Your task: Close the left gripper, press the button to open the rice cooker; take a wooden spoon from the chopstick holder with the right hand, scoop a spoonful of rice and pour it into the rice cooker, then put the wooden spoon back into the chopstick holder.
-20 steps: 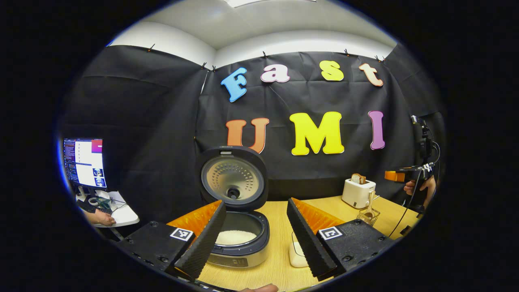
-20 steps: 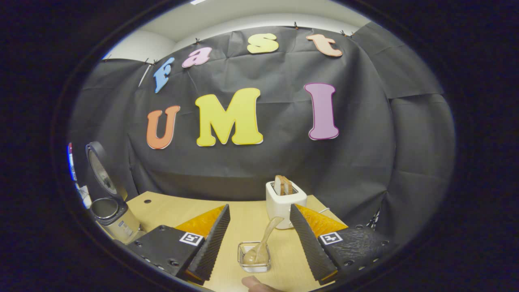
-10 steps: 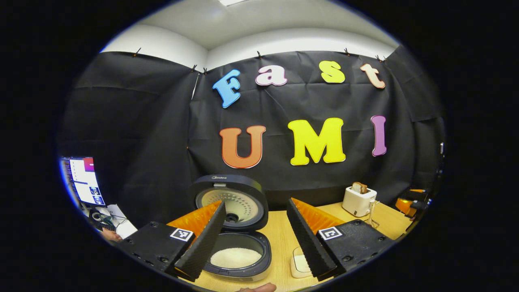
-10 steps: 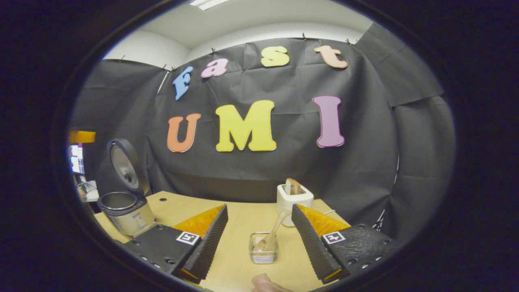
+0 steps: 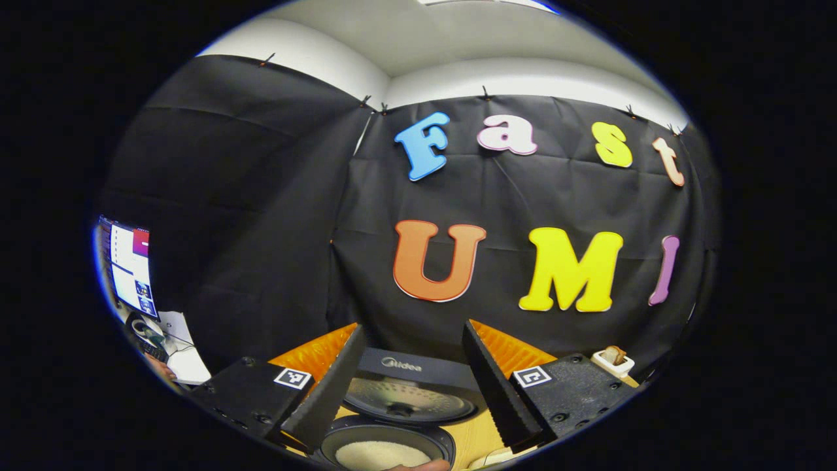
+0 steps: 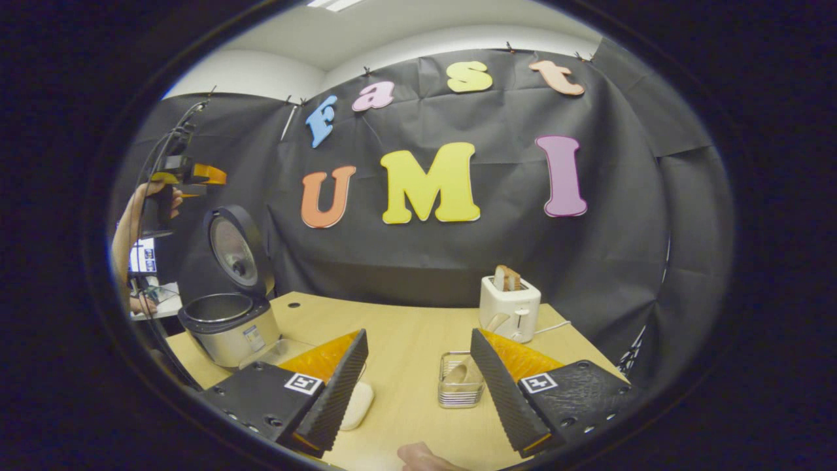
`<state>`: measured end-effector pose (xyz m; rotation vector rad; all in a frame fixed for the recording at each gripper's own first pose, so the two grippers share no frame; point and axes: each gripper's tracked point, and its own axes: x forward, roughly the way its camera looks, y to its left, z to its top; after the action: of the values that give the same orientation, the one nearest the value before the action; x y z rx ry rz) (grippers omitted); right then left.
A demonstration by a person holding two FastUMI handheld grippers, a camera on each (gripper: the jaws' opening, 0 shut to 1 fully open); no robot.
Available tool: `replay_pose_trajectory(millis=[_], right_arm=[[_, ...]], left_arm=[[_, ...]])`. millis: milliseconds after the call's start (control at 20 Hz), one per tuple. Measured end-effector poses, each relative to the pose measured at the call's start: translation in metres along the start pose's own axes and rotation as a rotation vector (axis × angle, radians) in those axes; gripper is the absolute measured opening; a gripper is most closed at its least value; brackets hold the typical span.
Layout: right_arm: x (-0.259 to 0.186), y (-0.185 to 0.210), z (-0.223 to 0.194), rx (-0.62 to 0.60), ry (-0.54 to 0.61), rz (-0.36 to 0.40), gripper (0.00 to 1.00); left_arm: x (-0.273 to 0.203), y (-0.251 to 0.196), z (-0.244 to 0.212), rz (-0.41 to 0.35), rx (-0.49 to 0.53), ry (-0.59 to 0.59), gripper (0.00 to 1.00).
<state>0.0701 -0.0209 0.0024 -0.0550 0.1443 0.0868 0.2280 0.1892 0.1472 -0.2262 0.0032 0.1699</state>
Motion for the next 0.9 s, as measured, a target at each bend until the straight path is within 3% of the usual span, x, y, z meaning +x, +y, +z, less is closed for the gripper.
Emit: replay_pose_trajectory(millis=[150, 400, 550, 650, 900], right_arm=[[0.003, 0.012, 0.0, -0.008, 0.009, 0.021, 0.94], [0.012, 0.031, -0.006, 0.023, 0.023, 0.063, 0.94], [0.019, 0.038, -0.012, 0.032, 0.034, 0.066, 0.94], [0.022, 0.044, -0.018, 0.03, 0.047, 0.068, 0.94], [0.017, 0.055, -0.025, 0.023, 0.05, 0.074, 0.94]], left_arm=[[0.038, 0.002, -0.018, -0.034, -0.04, 0.016, 1.0], [0.069, 0.005, -0.031, -0.075, -0.033, 0.012, 0.98], [0.071, 0.003, -0.035, -0.073, 0.014, 0.005, 1.0], [0.065, 0.005, -0.042, -0.074, 0.099, 0.02, 0.98], [0.044, 0.008, -0.046, -0.102, 0.099, 0.05, 0.96]])
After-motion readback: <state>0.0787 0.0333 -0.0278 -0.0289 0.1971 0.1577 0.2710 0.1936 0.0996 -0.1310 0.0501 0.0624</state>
